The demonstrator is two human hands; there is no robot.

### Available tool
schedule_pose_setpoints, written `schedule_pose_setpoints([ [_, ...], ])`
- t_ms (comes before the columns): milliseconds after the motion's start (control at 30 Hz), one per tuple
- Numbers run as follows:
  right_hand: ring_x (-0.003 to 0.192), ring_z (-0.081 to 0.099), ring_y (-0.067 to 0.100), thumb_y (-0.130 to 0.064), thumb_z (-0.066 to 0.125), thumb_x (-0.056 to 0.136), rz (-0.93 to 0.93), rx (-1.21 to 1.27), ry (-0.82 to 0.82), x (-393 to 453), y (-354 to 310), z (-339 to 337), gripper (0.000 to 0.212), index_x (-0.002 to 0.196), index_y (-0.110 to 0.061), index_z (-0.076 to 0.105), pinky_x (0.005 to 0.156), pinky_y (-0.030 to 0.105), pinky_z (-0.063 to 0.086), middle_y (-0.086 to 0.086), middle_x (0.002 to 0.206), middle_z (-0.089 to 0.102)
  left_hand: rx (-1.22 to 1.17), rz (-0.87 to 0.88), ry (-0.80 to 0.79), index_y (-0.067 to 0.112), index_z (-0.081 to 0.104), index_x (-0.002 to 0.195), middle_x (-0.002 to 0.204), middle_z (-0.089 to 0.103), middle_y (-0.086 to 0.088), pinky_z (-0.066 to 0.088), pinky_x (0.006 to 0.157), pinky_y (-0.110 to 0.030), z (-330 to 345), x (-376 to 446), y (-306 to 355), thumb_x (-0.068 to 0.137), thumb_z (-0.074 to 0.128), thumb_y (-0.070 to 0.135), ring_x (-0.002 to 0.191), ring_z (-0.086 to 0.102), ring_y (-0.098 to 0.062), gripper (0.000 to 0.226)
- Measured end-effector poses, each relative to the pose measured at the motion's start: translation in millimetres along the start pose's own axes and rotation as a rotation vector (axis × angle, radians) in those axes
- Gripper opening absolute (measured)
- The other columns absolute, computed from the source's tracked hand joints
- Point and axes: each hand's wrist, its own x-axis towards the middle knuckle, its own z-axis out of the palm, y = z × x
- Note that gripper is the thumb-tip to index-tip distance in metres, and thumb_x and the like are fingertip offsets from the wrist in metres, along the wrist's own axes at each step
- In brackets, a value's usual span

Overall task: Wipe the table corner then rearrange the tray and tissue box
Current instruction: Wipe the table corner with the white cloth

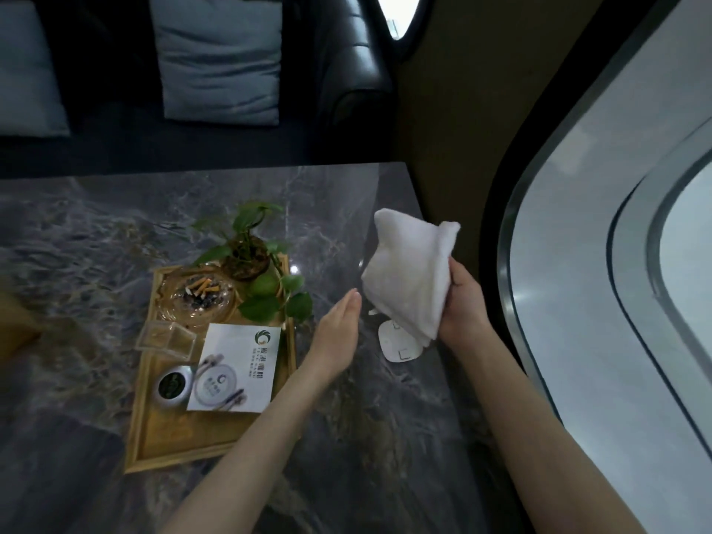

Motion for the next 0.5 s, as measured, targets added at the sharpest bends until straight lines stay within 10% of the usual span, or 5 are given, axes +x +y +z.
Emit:
schedule_pose_setpoints([
  [200,0.070,0.073,0.024,-0.042,0.034,0.095,-0.006,0.264,-0.184,-52.2,6.3,10.1,0.058,0.075,-0.009,0.078,0.060,0.037,0.060,0.009,0.082,0.076,0.009,0.273,0.130,0.017,0.043,0.135,0.141,0.046,-0.001,0.033,0.108,-0.031,-41.4,-40.4,19.6,0.095,0.040,0.033,0.128,0.042,-0.013,0.043],
  [400,0.126,0.050,0.030,-0.044,0.037,0.096,0.013,0.145,-0.406,-92.4,52.6,43.5,0.054,0.132,-0.007,0.050,0.110,0.041,0.034,0.014,0.135,0.054,-0.429,0.027,-0.016,0.021,0.054,0.127,0.132,0.055,0.003,0.041,0.100,-0.033,-110.0,-77.0,19.9,0.083,0.056,0.046,0.119,0.051,-0.014,0.050],
  [500,0.104,0.066,0.027,-0.058,0.032,0.090,0.174,0.207,-0.368,-109.1,85.4,71.9,0.059,0.113,-0.017,0.069,0.086,0.040,0.055,0.007,0.118,0.068,-0.605,-0.059,-0.120,0.020,0.072,0.100,0.105,0.073,-0.002,0.051,0.083,-0.035,-144.8,-103.9,-0.2,0.076,0.058,0.050,0.098,0.068,-0.016,0.041],
])
